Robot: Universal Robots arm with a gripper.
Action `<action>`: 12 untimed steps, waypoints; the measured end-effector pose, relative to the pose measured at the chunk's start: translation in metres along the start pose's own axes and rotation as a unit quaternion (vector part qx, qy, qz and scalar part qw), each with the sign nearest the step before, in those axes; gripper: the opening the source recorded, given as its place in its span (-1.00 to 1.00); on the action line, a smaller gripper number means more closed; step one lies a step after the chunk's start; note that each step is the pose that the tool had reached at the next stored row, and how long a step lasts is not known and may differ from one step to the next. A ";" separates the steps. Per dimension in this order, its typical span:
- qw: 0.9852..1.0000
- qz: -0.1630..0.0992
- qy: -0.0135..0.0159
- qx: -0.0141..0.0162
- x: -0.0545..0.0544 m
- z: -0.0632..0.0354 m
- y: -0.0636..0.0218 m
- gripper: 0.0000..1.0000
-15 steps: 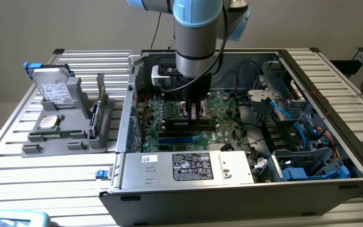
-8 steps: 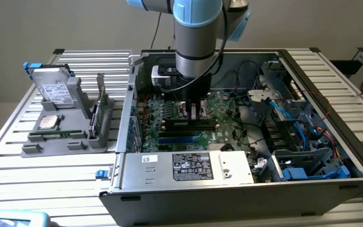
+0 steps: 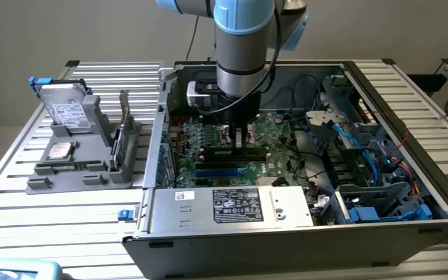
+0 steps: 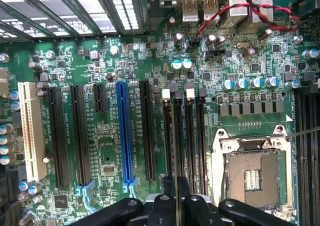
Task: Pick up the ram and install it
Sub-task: 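Insert the ram into the slot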
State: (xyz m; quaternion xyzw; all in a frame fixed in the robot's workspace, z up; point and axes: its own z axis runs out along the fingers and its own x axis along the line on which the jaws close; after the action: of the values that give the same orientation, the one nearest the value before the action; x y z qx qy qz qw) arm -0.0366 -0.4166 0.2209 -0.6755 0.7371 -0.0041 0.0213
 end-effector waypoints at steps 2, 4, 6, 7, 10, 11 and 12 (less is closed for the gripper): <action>1.000 0.000 0.000 -0.001 0.000 -0.0002 -0.0001 -0.71; 1.000 -0.001 0.001 -0.003 0.000 -0.0009 -0.0007 -0.71; 1.000 -0.001 0.001 -0.005 0.000 -0.0049 -0.0015 -0.71; 1.000 -0.001 0.002 -0.006 0.000 -0.0074 -0.0020 -0.71; 1.000 -0.001 0.003 -0.008 0.000 -0.0092 -0.0045 -0.71; 1.000 -0.001 0.003 -0.008 -0.001 -0.0092 -0.0057 -0.71; 1.000 -0.001 0.003 -0.008 -0.001 -0.0091 -0.0066 -0.71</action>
State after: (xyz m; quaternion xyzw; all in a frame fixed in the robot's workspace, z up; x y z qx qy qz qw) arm -0.0303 -0.4168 0.2302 -0.6766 0.7362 -0.0004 0.0134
